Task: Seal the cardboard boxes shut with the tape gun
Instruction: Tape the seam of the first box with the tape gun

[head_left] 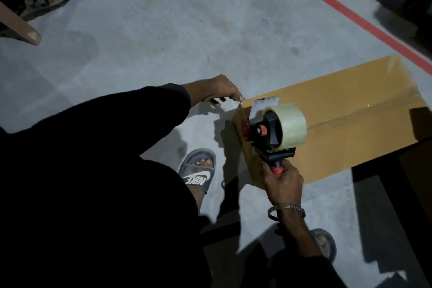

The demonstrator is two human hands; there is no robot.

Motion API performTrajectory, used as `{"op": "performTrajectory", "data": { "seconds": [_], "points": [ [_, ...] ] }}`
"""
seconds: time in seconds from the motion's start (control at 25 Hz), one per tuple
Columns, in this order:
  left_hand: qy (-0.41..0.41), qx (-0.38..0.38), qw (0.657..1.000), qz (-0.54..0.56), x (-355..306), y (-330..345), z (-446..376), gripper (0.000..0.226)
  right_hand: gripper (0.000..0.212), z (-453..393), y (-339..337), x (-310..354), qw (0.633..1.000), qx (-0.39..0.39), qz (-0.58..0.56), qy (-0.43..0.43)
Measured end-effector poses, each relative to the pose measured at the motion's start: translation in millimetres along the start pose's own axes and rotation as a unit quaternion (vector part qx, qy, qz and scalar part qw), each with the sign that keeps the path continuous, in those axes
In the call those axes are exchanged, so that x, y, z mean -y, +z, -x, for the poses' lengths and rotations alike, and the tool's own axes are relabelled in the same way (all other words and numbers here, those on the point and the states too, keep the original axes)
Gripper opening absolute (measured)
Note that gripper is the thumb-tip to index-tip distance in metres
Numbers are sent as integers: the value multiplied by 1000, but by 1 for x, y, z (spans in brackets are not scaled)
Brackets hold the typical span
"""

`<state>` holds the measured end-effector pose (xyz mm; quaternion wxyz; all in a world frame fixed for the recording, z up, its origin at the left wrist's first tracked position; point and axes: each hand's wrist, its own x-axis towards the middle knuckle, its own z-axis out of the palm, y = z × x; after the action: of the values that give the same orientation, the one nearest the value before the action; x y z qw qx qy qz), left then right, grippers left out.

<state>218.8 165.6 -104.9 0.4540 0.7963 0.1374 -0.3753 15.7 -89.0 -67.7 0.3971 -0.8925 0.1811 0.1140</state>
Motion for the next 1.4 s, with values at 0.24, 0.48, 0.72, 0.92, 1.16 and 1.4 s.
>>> {"op": "performTrajectory", "data": {
  "seconds": [0.24,0.48,0.72,0.92,1.16,1.4],
  "points": [
    [160,-124,978,-39,18,26,14,19,20,-9,3,-13,999,11,-46,19],
    [224,-137,947,-184,11,30,37,34,17,-12,1,-17,998,25,-55,25],
    [326,-54,838,-434,-21,9,40,24,29,-15,2,-23,993,46,-85,63],
    [346,-91,673,-647,-24,14,46,17,9,-15,-2,-15,991,47,-100,78],
    [384,-154,675,-611,13,27,44,36,28,-14,3,-21,993,46,-83,72],
    [478,-127,690,-528,27,34,38,49,34,-16,6,-21,994,39,-83,66]
  ]
}}
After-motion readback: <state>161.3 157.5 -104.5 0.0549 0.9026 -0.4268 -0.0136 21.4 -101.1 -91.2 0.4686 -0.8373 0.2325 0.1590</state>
